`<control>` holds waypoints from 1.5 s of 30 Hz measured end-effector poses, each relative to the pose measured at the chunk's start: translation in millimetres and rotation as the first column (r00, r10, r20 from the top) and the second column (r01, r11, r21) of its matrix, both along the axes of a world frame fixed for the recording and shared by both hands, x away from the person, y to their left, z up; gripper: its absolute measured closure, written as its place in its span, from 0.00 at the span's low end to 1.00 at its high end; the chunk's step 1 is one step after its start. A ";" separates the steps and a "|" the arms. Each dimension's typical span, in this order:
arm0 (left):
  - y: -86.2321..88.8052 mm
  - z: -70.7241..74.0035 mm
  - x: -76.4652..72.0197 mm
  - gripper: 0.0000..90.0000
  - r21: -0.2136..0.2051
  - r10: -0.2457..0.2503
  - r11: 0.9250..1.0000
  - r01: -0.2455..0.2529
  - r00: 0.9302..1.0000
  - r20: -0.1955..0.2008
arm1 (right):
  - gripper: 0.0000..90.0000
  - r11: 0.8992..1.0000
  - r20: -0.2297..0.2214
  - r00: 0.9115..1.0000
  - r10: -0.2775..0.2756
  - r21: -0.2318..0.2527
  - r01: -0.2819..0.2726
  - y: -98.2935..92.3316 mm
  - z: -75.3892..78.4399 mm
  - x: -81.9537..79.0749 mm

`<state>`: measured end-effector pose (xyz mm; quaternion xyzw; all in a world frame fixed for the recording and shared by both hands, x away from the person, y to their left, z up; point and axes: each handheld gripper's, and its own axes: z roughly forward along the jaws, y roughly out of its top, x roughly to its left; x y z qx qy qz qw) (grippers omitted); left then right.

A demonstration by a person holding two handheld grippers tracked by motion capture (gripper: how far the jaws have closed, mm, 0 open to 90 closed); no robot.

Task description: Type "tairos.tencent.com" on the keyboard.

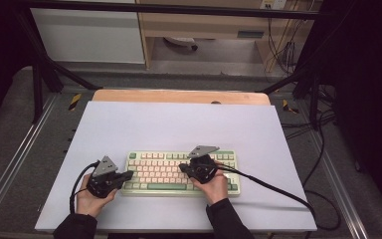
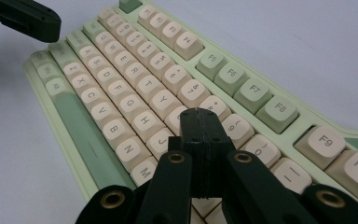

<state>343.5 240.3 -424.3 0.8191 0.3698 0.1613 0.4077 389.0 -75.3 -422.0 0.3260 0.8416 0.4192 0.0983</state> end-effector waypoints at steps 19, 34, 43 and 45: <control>-4.4 1.0 -0.6 1.00 -0.002 -0.006 1.000 0.006 1.000 -0.001 | 1.00 1.000 -0.036 0.999 0.010 -0.003 -0.010 -25.5 10.1 -11.5; -23.5 10.2 3.3 1.00 0.012 -0.017 1.000 0.017 1.000 0.014 | 1.00 1.000 -0.045 0.999 0.007 0.013 -0.006 -49.9 7.9 -21.5; -41.8 13.7 11.3 1.00 0.028 -0.031 0.999 0.031 0.999 0.016 | 1.00 1.000 -0.053 0.999 0.002 0.025 -0.001 -60.0 4.3 -26.1; -47.0 13.0 13.7 1.00 0.032 -0.036 0.999 0.035 0.999 0.014 | 1.00 1.000 -0.055 0.998 0.006 0.028 -0.004 -61.2 3.4 -26.5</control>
